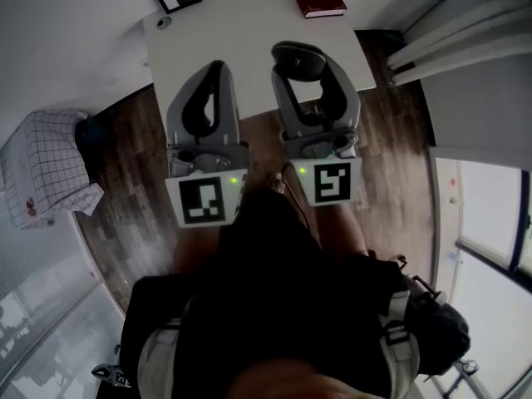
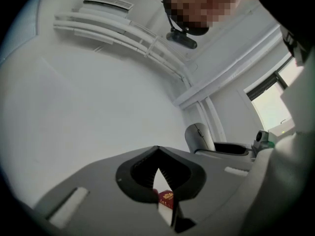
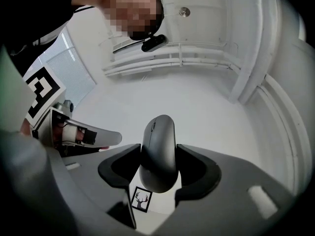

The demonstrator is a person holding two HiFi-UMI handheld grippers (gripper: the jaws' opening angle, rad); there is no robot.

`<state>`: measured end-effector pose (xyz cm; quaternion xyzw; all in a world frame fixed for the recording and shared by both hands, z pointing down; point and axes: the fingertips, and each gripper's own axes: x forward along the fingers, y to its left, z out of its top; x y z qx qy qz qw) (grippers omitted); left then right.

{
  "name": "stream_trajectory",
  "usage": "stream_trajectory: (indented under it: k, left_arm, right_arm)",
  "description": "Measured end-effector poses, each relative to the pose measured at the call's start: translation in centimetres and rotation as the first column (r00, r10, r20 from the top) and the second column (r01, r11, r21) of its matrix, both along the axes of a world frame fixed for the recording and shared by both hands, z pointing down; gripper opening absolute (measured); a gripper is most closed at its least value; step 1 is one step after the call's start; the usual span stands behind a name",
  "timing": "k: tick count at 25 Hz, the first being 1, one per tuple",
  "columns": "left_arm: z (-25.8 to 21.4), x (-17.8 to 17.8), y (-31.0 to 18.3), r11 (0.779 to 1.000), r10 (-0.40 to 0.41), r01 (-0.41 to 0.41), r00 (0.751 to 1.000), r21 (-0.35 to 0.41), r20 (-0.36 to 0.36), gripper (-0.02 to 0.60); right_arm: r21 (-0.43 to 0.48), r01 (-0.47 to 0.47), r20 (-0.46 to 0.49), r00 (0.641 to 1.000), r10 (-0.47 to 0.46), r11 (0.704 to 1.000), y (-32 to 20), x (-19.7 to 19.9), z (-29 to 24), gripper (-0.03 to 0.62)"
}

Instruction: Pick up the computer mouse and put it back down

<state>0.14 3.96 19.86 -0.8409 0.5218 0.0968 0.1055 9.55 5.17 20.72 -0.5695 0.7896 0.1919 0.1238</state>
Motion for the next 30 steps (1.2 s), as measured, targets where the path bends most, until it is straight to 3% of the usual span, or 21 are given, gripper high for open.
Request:
stream_trajectory:
  k: [13,24,30]
  left_arm:
    - [-0.9,-2.0,0.8,0.999,-0.004,0.003,0.999,0.037,0.041,-0.002]
    - [-0.5,-2.4,1.1,1.000,0.006,-0.007,1.000,0.021,0.018,0.000]
    - [0.0,-1.7,1.6,1.000,0.023,-0.024,0.999,0.014,0.042,-0.001]
  right_arm:
    - [0.009,-0.004,-0.021,1.000,0.004,1.000,0.8,-2.7,-0.8,0.244]
    - [0.007,-0.009,-0.028,1.000,0.009,1.000,1.3,-3.1,-0.8,0.244]
    - [0.007,-0.025,-0.025,0.999,0.025,1.000,1.8,-2.4,-0.9,0.244]
